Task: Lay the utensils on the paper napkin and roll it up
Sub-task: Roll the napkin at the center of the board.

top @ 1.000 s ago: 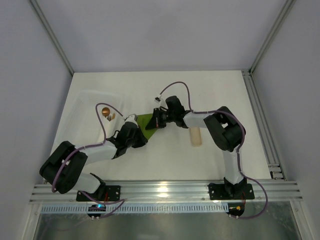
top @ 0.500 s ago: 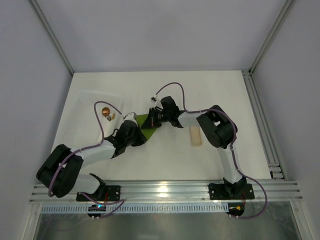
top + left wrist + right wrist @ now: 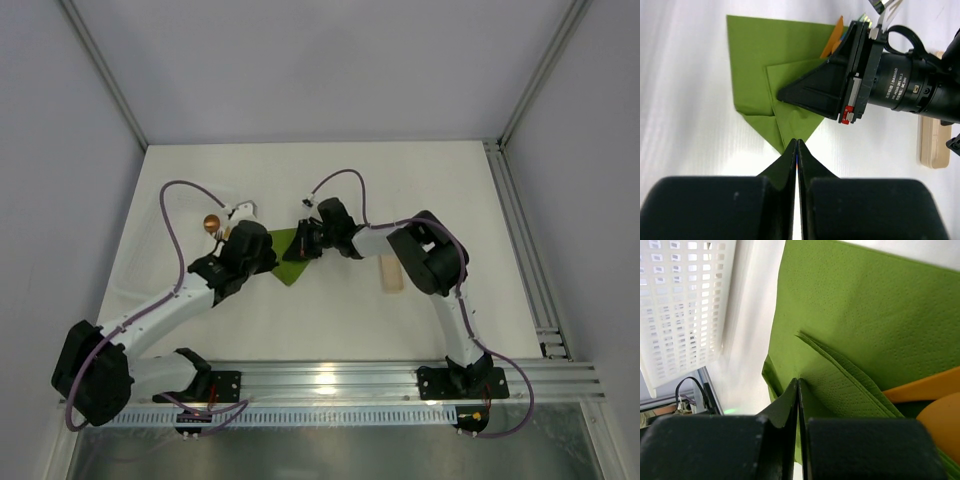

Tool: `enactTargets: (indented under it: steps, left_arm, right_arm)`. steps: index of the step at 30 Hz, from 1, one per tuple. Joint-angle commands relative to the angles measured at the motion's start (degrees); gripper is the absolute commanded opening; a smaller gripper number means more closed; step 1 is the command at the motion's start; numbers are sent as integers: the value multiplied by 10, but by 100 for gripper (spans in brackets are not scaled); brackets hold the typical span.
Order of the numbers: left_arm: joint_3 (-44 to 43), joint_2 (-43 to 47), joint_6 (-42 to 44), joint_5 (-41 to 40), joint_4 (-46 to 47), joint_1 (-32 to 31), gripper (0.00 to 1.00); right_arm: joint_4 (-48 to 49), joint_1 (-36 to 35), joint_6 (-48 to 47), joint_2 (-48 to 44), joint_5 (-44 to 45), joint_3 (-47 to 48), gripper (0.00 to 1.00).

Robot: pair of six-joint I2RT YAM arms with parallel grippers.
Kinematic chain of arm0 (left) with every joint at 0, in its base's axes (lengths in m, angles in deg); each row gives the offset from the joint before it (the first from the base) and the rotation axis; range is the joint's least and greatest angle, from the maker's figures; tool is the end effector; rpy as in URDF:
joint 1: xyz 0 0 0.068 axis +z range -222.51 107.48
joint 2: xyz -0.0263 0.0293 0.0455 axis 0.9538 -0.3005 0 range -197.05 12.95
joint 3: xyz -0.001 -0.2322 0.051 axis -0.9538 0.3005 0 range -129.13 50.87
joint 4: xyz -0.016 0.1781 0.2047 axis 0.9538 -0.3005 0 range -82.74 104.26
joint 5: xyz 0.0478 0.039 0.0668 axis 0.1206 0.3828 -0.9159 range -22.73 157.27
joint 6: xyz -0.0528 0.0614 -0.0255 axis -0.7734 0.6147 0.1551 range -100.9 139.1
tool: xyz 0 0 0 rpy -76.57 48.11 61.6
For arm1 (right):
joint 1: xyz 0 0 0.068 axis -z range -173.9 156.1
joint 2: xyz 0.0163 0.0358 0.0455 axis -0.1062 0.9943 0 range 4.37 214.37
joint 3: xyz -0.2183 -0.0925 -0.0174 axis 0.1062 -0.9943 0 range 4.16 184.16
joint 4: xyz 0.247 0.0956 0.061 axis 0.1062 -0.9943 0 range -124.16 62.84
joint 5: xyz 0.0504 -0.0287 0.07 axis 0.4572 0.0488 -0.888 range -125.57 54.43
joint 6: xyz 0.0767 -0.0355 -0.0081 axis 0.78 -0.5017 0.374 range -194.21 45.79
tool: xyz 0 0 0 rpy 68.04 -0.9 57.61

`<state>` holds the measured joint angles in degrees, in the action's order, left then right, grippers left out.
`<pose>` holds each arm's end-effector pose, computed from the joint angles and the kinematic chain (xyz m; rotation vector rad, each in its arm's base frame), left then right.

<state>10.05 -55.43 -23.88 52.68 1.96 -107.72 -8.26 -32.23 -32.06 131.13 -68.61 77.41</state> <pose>0.2586 -0.1595 0.1661 -0.2899 2.2597 -0.4449 0.3428 0.3228 0.0482 -0.2936 2.4131 1.3581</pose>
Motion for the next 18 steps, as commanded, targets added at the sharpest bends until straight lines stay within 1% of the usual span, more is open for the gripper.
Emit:
enactTargets:
  steps: [1,2,5,8,13,18]
  left_arm:
    - [-36,32,18,-62,-92,2,0]
    - [-37,36,20,-72,-104,2,0]
    - [-39,51,12,-104,-122,2,0]
    - [-45,48,-4,-118,-142,2,0]
    - [-61,26,-14,-119,-167,2,0]
    - [-54,33,-18,-113,-164,2,0]
  right_arm:
    - [-29,-5,-29,3,41,16,4]
    - [-59,-7,-48,2,47,22,4]
    - [-111,-9,-71,-2,58,28,4]
    - [-156,-10,-103,-7,69,22,4]
    - [-233,-11,-160,-20,83,9,4]
    - [-265,-14,-192,-52,103,-22,4]
